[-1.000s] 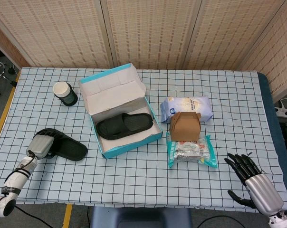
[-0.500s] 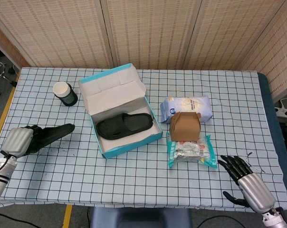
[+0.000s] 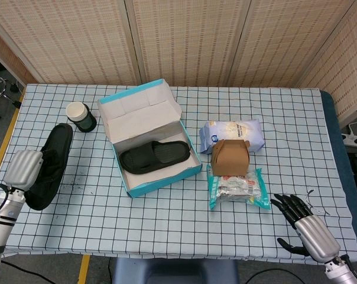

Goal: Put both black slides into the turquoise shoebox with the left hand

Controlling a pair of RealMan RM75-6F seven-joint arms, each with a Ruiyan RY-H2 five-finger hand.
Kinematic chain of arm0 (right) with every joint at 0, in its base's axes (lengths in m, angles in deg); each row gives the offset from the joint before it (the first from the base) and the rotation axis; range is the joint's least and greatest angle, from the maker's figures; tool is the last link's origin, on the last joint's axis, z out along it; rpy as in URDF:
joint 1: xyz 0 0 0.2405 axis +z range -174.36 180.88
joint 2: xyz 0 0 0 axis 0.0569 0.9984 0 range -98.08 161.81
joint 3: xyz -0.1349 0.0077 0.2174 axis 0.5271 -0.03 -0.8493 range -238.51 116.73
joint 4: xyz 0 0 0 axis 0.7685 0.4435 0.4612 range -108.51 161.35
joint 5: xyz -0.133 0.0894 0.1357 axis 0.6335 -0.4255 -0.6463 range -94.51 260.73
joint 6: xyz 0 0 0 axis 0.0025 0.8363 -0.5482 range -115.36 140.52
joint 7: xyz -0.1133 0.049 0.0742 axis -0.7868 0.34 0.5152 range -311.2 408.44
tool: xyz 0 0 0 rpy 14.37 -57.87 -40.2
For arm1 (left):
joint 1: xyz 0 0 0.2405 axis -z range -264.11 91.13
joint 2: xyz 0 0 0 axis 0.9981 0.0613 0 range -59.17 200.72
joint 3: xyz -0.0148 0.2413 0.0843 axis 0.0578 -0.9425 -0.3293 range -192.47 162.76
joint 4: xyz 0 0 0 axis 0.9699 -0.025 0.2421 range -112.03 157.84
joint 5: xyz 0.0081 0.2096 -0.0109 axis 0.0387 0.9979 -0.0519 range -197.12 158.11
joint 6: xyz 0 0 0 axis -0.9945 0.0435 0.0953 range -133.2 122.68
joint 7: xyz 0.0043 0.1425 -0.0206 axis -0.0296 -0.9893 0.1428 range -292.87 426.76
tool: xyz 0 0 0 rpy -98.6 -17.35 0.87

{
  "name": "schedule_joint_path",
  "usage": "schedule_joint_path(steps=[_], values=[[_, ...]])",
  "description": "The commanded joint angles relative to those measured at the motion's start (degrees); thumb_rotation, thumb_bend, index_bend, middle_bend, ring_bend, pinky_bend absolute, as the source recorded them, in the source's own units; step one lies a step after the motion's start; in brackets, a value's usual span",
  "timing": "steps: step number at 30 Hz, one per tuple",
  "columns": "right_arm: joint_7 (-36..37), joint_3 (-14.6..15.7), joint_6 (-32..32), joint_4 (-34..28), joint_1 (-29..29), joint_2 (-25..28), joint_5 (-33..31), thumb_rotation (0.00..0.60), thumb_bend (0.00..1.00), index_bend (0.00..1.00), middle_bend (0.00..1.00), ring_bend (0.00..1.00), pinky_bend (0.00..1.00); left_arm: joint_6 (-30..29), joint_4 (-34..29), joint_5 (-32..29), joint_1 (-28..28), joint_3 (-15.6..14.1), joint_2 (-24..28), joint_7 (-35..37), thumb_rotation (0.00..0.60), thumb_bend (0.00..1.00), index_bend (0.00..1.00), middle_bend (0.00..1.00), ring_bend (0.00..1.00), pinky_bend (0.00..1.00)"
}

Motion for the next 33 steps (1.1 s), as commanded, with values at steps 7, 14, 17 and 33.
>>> schedule_joint_path(steps=[7,14,17,33], values=[[-0.72,0.22,-2.47,0.49,1.12,-1.04,-0.6,0.6,0.17,0.0,0.0,0.0,0.0,15.22,-9.3,3.29,8.48,5.46,7.44,23.5,0.6,0.93,0.63,0.82,0.69,0.67],[-2.72,-0.03,-4.84,0.19,1.82,-2.0,-2.51,0.6,0.17,0.0,0.0,0.0,0.0,29.31,-5.17,11.54,22.24,8.12,4.09,37.28,0.6,0.93,0.63,0.82,0.68,0.66],[-3.68,-0.23,-5.79,0.06,2.05,-2.48,-3.54,0.6,0.17,0.0,0.0,0.0,0.0,32.55,-2.2,13.73,27.21,8.26,0.75,41.91,0.6,0.93,0.63,0.82,0.68,0.66],[-7.32,-1.78,-9.08,-0.05,3.05,-4.43,-8.83,0.6,0.17,0.0,0.0,0.0,0.0,33.46,25.37,26.57,46.41,-1.8,-16.08,75.59,0.6,0.92,0.65,0.82,0.66,0.64]])
